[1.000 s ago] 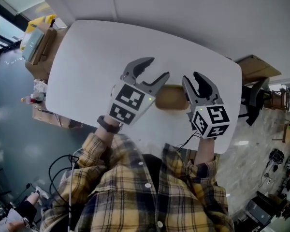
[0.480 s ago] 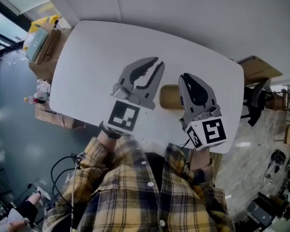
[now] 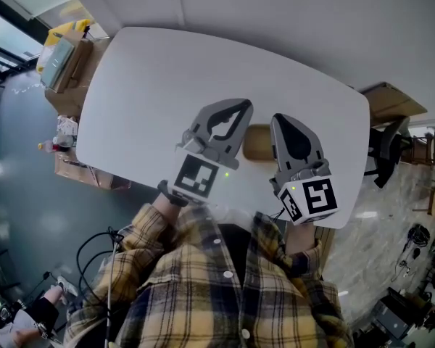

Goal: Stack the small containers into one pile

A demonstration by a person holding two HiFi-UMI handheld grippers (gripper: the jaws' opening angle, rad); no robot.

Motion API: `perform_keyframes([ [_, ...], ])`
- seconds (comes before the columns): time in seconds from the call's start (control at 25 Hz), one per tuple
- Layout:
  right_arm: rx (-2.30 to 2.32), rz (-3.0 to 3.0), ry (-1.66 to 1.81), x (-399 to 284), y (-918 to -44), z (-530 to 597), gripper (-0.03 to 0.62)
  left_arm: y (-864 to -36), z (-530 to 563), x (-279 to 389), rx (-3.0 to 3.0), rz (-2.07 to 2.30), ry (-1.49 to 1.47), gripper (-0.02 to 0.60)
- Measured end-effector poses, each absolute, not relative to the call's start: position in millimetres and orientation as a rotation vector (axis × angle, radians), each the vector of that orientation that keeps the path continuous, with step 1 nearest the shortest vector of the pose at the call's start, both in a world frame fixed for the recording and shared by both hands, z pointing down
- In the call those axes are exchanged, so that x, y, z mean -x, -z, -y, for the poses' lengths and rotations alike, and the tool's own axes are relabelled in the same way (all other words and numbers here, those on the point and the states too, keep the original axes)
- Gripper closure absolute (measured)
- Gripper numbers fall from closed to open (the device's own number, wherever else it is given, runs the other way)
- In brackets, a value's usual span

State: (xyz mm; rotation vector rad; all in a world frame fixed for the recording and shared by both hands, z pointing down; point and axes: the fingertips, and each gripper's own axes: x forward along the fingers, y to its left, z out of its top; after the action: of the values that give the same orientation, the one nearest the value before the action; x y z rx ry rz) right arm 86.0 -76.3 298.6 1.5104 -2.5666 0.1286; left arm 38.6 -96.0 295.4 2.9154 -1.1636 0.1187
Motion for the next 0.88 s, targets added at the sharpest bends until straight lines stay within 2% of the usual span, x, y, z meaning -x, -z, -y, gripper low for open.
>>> perform_keyframes([
  [0.88, -1.517, 2.504, -0.195, -112, -318, 66, 0.579, -303, 87, -65, -2.99, 1.091, -0.182, 0.565],
])
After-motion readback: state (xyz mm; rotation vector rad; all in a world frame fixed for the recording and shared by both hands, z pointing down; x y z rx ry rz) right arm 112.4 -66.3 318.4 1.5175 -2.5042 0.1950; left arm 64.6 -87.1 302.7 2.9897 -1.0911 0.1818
